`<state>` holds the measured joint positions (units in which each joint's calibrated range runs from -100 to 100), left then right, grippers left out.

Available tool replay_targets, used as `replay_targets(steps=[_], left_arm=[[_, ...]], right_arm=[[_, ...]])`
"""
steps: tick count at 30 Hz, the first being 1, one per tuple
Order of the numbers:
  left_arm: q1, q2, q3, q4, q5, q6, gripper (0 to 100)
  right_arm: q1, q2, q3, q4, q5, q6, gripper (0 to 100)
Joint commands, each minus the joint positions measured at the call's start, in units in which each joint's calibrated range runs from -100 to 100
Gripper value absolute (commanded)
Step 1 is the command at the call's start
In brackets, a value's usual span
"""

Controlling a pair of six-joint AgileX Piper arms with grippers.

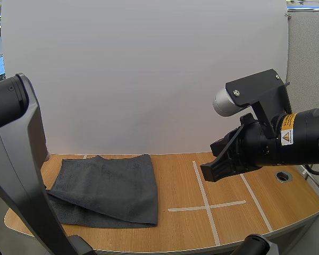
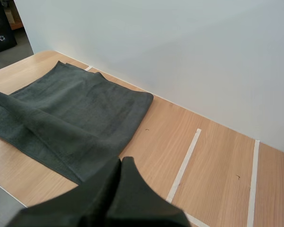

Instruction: Fold the towel

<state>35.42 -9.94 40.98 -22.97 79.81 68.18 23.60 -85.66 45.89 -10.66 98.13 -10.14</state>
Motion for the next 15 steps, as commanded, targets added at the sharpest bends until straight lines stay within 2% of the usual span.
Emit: replay_targets(steps=[1, 7, 15], left_arm=[[0.13, -0.35, 0.17, 0.84, 0.33, 0.84, 0], [0.16, -0.23, 1.2, 1.84, 0.42, 0.74, 0], [0.24, 1.8, 4.13, 2.54, -7.64, 1.65, 0]], right_arm=[[-0.21, -0.57, 0.04, -0.55, -0.46, -0.02, 0], [-0.3, -0.57, 0.04, -0.55, -0.46, -0.02, 0], [-0.89, -0.57, 0.04, -0.41, -0.46, -0.02, 0]])
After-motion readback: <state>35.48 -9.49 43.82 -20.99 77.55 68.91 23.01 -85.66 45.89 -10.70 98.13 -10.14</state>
